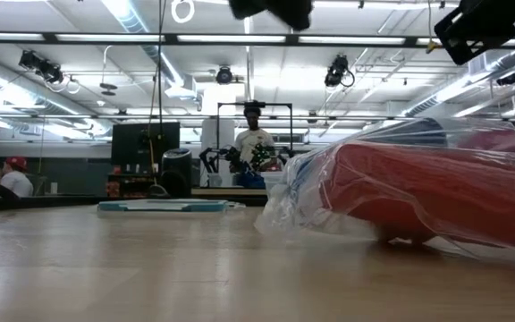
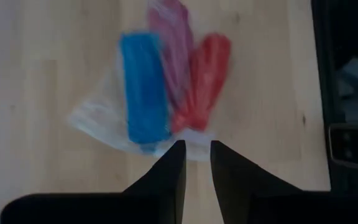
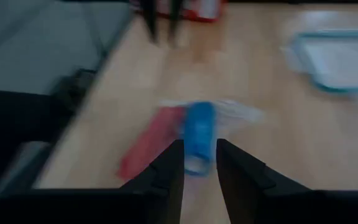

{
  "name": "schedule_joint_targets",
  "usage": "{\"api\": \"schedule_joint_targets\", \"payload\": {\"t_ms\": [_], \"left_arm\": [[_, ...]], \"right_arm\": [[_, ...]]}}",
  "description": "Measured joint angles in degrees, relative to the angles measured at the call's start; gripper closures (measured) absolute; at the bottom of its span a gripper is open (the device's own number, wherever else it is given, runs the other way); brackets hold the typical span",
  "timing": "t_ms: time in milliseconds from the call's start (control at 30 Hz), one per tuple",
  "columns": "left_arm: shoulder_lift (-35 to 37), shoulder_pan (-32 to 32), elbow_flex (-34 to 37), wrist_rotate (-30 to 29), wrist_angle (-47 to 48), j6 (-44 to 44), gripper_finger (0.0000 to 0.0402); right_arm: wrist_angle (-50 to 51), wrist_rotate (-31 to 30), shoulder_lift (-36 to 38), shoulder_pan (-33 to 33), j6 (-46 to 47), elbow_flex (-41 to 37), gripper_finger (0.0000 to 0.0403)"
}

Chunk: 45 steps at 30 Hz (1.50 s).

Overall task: Roll bandage
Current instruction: Close the transparent zip bag

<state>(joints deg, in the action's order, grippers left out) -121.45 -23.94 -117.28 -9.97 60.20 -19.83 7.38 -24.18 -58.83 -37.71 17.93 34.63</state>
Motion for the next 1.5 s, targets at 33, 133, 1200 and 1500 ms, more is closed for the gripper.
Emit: {"api": "schedule_joint_targets", "payload": {"t_ms": [33, 133, 1200, 1500], "left_arm": [[0.0, -0.5, 1.0, -0.4, -0.1, -0.4, 0.0323], [0.0, -1.3, 4.1, -1.2, -2.2, -3.0, 0.0323], [-0.1, -1.7, 30.3, -10.9, -32.1, -16.4, 0.0323], [-0.1, -0.8, 30.4, -13.0, -44.7, -7.5, 0.0323]], "right_arm": [[-2.0, 2.1, -0.9, 0.3, -0.5, 0.0, 0.0311], [-5.9, 4.8, -3.6, 1.1, -1.7, 0.0, 0.0312], [-3.0, 15.0, -21.7, 14.6, 4.1, 0.0, 0.0314], [17.8, 14.0, -9.4, 19.7, 6.7, 0.3, 0.0322]]}}
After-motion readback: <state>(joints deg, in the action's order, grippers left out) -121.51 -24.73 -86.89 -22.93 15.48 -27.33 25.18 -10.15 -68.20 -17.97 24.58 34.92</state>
